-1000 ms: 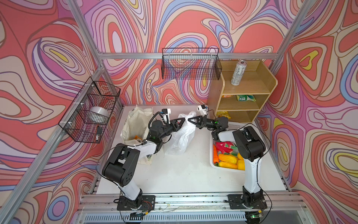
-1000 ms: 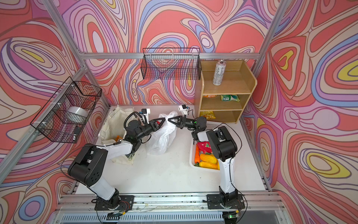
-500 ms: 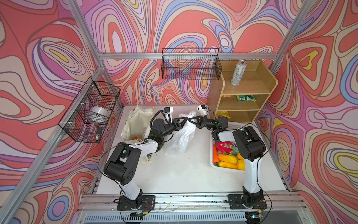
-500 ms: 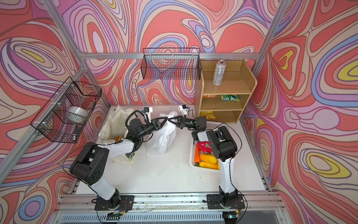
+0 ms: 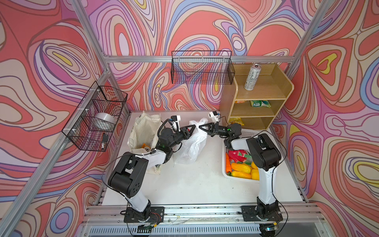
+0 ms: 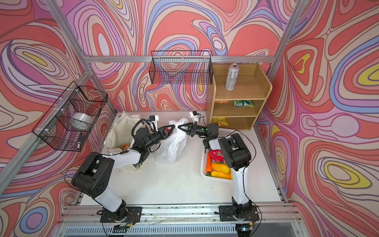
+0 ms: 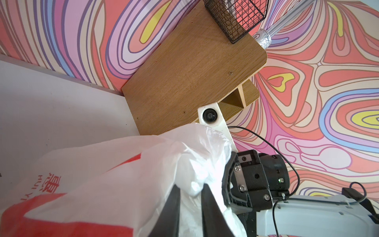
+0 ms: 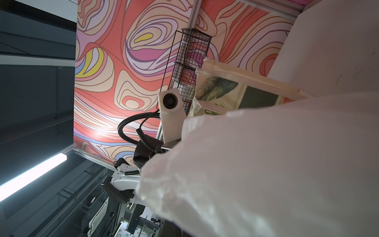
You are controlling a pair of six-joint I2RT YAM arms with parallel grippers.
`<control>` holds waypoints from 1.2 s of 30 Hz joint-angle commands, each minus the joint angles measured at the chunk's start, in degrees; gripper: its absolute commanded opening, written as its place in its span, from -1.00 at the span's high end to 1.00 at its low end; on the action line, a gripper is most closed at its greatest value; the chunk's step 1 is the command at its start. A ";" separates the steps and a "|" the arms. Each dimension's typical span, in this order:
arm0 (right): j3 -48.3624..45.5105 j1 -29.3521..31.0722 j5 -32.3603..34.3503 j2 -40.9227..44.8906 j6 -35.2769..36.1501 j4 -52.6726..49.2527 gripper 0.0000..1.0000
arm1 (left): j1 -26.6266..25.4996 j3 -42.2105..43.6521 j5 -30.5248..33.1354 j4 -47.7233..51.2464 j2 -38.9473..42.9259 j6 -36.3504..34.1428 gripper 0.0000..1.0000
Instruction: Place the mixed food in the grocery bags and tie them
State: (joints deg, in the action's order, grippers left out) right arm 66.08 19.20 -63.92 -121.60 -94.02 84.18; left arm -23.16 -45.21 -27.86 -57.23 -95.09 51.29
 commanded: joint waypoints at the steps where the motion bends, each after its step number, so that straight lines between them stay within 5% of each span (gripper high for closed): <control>1: -0.43 0.28 -0.33 0.75 0.79 1.24 1.00 | 0.55 -0.29 -0.03 -1.96 0.00 0.39 0.64; 16: -0.43 0.30 -0.20 0.57 0.77 1.22 1.00 | -0.63 -4.55 -6.22 0.37 -1.84 -0.85 0.41; 31: -0.52 0.23 -0.15 0.49 0.83 1.22 1.00 | -1.73 -7.60 -11.16 -4.20 -5.73 2.63 0.49; 36: -0.43 0.31 -0.15 0.49 0.85 1.22 1.00 | -1.89 -7.01 -11.61 -6.14 -6.34 3.91 0.81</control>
State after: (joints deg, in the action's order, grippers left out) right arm 65.87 18.76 -63.90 -121.60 -93.93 84.18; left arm -23.70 -51.29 -35.79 -59.07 -100.29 53.63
